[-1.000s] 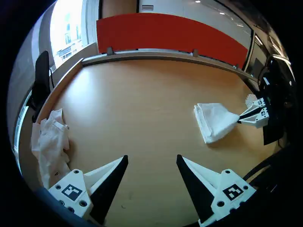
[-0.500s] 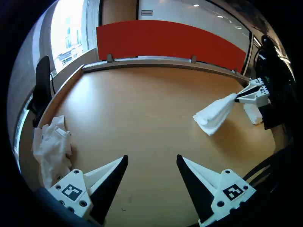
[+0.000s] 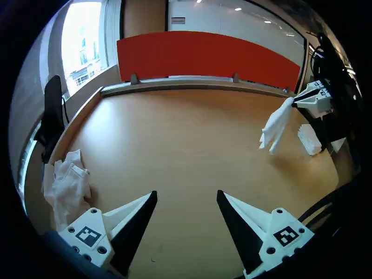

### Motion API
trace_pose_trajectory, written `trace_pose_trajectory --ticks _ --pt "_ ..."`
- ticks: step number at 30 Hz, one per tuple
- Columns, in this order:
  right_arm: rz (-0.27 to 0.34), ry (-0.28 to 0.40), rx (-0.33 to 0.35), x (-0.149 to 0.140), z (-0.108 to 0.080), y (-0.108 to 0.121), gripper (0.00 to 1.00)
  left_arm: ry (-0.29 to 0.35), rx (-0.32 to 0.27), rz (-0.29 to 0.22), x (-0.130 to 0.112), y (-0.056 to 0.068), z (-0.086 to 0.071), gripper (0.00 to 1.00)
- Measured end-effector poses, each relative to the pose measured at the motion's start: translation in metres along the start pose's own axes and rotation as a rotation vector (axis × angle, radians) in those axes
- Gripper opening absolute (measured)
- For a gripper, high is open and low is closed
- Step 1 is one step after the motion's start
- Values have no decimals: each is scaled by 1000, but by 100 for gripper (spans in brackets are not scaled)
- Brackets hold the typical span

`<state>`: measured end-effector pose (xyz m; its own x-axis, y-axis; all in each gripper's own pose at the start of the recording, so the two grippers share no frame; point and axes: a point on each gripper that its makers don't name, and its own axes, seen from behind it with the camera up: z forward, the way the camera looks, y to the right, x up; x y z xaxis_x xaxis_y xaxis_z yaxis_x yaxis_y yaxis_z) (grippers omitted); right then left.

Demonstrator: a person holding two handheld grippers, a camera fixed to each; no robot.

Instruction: Fold towel

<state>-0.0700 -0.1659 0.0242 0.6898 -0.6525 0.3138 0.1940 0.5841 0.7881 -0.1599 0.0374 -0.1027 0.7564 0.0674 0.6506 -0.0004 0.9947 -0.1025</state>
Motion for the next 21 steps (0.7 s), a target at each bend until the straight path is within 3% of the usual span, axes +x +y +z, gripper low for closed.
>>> trace_pose_trajectory --ticks 11,21 --pt "12 -20 -35 -14 -26 54 5 -3 8 4 2 4 1 95" --pt "43 -58 -78 -45 -50 105 5 -11 21 4 5 3 2 95"
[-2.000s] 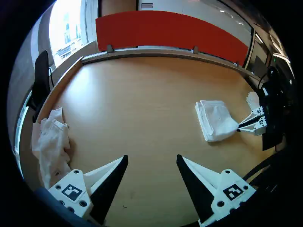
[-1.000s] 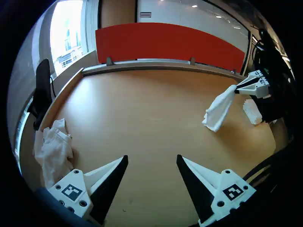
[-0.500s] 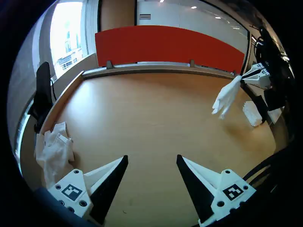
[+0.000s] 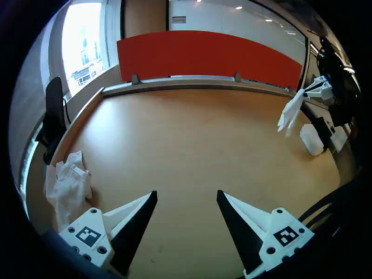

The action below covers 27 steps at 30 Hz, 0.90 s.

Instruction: Fold towel

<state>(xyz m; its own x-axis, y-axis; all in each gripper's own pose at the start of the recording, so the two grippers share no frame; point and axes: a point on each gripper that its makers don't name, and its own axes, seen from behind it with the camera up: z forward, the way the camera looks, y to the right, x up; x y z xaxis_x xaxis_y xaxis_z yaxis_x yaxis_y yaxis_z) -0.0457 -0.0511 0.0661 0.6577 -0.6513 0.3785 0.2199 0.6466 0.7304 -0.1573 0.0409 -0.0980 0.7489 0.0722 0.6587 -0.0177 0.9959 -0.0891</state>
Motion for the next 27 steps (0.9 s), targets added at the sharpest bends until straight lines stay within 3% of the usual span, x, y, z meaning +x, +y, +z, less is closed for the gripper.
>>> trace_pose_trajectory --ticks 27 --pt "64 -126 -119 -80 -33 118 5 -24 25 16 1 11 4 95"
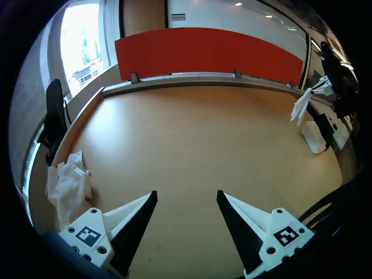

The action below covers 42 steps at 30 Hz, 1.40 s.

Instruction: Fold towel

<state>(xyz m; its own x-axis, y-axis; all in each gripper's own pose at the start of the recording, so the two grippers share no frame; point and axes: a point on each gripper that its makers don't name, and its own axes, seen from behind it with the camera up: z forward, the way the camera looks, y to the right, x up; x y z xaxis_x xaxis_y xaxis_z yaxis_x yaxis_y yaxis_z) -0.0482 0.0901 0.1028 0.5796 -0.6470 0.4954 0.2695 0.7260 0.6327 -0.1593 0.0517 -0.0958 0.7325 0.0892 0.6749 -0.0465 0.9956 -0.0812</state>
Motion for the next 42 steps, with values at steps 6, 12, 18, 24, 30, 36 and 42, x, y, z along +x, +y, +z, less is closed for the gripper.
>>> trace_pose_trajectory --ticks 6,12,18,24,30,36,42 --pt "20 -18 -26 -14 -4 21 5 -1 1 2 2 2 1 95" --pt "38 -30 -49 -24 -11 37 5 -3 0 10 5 6 3 95" --pt "47 -36 -61 -30 -16 46 5 -3 -3 15 7 9 5 95" --pt "48 -40 -69 -34 -21 49 5 -2 -6 19 10 12 6 95" --pt "63 -50 -77 -48 -31 49 5 -2 -13 25 11 14 7 95" --pt "97 -86 -85 -85 -44 47 5 0 -21 34 12 17 6 95" --pt "154 -144 -89 -137 -55 41 5 -4 -28 40 10 19 5 95"
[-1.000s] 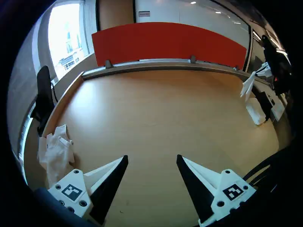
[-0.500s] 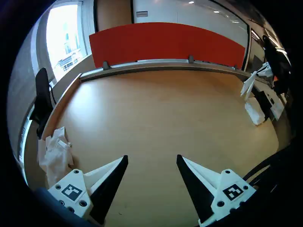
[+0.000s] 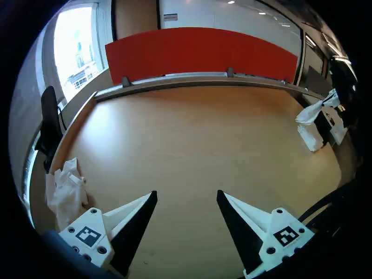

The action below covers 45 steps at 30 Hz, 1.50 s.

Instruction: Fold towel

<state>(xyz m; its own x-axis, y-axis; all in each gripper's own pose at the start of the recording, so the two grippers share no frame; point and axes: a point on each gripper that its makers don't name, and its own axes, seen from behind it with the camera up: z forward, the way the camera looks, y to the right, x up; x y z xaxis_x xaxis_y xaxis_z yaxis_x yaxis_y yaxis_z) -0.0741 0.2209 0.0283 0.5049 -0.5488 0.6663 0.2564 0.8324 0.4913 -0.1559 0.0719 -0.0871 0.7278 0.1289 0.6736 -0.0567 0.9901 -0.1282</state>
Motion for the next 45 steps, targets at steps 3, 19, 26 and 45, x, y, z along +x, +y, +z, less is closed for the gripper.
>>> trace_pose_trajectory --ticks 3,19,26,45 --pt "27 -25 -2 -23 0 -1 5 -5 -2 3 -2 1 0 95" --pt "132 -119 -8 -96 18 -10 5 -12 2 14 -7 1 -5 95" --pt "166 -161 -9 -121 27 -12 5 -18 14 18 -10 -4 -7 95" --pt "255 -247 -1 -162 48 -21 5 -30 30 40 -12 -10 -8 95"
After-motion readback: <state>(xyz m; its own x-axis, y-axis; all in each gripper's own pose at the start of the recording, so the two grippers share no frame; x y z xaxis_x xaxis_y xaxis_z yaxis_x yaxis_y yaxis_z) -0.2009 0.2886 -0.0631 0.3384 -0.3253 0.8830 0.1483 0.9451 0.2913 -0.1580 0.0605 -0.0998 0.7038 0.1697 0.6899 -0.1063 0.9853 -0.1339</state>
